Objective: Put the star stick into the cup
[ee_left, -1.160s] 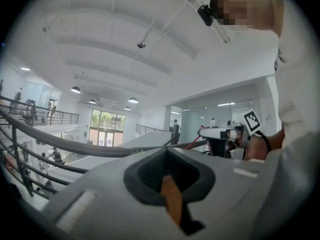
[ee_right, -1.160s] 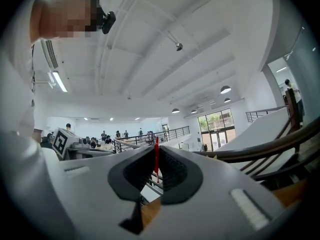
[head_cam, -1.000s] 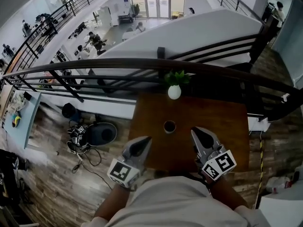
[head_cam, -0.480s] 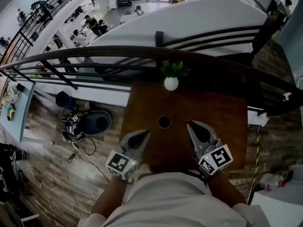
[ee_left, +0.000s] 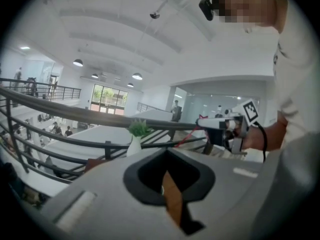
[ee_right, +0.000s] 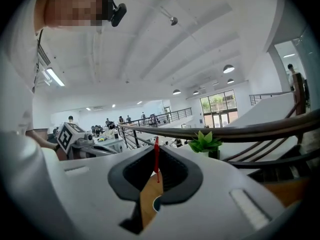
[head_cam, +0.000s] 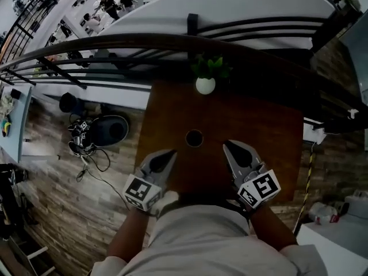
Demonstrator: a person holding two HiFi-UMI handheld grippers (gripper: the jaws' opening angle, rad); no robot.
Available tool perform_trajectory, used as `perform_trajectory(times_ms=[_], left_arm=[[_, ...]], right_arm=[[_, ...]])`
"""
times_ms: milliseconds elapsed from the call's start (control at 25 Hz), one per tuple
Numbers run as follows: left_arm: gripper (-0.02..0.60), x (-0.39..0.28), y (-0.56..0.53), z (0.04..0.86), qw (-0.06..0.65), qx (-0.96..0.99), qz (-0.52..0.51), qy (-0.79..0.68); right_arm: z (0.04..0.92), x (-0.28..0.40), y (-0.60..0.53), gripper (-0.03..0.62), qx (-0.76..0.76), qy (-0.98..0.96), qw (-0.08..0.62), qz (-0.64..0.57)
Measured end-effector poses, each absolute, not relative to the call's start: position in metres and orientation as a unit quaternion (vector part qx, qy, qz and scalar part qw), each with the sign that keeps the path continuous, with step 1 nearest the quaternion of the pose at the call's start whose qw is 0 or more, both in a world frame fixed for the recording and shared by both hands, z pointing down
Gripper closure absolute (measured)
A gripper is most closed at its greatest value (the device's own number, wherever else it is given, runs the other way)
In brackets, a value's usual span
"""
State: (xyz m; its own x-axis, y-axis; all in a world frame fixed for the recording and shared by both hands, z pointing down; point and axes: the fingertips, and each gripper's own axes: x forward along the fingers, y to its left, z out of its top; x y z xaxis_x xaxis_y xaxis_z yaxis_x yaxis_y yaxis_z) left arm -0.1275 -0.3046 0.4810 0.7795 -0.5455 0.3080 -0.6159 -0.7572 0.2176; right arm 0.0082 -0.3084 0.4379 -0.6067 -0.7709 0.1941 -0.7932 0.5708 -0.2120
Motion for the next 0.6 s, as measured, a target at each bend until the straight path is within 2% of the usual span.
perform_trajectory(times_ms=[600], left_arm=[[0.58,-0.119,-0.343,0.555,0.183,0.921,0.136,-0.317]], right_arm=[[0.52,0.019,-0.341,0.571,0.432,-0.879,0.066,0.19]])
